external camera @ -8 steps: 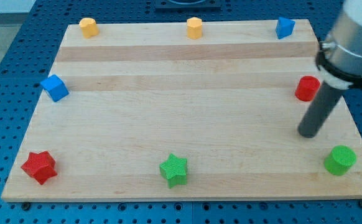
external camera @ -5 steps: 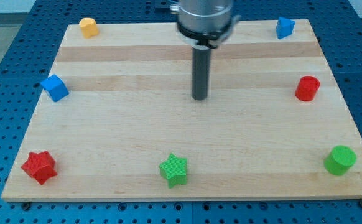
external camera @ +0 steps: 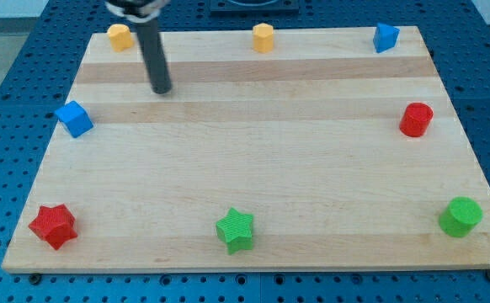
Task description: Move the yellow heart to the left side of the yellow hexagon
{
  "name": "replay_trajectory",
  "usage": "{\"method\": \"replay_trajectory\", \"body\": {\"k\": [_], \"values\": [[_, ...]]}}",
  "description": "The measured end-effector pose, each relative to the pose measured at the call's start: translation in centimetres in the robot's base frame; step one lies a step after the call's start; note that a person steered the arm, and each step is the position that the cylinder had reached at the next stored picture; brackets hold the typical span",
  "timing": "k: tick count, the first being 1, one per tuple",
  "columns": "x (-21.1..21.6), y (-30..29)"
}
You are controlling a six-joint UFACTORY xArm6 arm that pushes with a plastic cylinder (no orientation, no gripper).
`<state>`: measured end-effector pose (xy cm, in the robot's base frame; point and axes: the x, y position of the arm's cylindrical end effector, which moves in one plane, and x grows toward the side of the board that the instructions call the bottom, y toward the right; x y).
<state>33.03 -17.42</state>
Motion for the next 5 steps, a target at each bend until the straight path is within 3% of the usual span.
{"method": "replay_trajectory", "body": {"k": [2, 3, 5], "values": [[-5.6, -12.4], [-6.5, -13.1], [-13.9, -13.0]]}}
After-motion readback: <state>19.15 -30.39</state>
